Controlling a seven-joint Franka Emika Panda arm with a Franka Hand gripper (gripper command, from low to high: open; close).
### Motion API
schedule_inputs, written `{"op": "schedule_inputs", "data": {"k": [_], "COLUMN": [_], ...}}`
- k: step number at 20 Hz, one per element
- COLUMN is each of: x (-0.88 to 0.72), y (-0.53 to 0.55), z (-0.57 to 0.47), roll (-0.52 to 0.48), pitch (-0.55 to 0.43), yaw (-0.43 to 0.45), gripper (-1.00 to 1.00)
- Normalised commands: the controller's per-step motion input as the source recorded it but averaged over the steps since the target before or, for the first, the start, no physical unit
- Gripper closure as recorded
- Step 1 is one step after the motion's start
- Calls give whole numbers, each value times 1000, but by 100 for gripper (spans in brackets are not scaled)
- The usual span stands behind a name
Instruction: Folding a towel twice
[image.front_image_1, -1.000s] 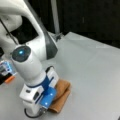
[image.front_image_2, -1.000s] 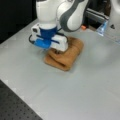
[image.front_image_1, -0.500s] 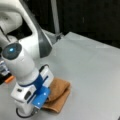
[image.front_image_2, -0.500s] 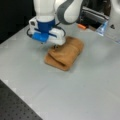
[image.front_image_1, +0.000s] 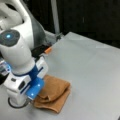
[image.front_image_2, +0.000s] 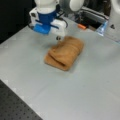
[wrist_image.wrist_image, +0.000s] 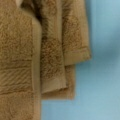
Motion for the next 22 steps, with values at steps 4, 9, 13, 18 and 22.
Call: {"op": "schedule_inputs", "data": {"k": [4,9,13,18,22], "x": [40,18,-64,-212,-168], "y": [217,323,307,197,151], "z": [305,333,288,108,28], "roll": [-33,-69,125,60,-73], "pitch": [158,117,-31,-53,33], "yaw": [-104,-228,-168,4,-31], "gripper": [-100,-100,-100,-100,-100]}}
